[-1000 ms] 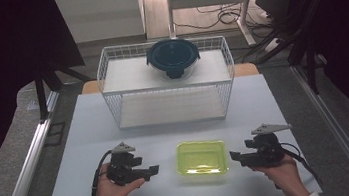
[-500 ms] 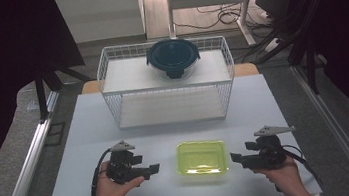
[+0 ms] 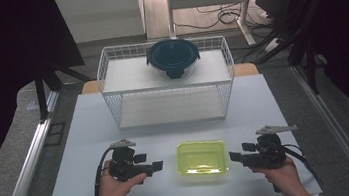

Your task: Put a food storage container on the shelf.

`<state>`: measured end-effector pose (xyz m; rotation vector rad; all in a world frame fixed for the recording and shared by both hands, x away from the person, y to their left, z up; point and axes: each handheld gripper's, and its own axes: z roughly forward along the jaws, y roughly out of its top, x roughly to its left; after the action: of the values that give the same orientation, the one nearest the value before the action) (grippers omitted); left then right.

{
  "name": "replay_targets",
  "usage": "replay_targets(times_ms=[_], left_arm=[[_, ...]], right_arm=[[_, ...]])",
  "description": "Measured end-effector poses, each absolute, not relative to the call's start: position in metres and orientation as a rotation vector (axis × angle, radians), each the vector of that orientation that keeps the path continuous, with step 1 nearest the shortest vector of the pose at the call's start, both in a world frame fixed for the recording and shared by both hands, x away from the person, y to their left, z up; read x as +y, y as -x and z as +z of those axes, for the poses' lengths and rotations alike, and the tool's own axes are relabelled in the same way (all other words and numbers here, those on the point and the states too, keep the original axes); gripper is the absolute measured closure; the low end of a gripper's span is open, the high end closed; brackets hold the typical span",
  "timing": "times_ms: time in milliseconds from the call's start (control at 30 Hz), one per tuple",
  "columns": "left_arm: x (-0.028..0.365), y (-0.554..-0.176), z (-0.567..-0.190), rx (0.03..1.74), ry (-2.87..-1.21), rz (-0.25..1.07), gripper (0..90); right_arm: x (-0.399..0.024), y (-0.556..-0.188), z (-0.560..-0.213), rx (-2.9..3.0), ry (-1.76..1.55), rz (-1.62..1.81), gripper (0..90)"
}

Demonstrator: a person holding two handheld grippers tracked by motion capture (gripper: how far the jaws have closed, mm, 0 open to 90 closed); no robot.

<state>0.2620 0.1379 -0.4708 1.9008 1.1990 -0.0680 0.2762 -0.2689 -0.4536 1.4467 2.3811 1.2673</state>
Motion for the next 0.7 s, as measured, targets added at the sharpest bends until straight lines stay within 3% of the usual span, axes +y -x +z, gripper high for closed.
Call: replay_targets(times_ms=[367,700], left_arm=[[0.110,-0.286,-0.489,1.198,-1.822,-0.308,28.9],[0.101,-0.302,-0.504,1.219,-1.761,-0.426,38.3]], right_arm=[[-0.273,-0.278,-0.466,2.374,-1.574,1.352,35.6],[-0.263,-0.287,-0.480,2.391,-1.648,1.341,38.3]])
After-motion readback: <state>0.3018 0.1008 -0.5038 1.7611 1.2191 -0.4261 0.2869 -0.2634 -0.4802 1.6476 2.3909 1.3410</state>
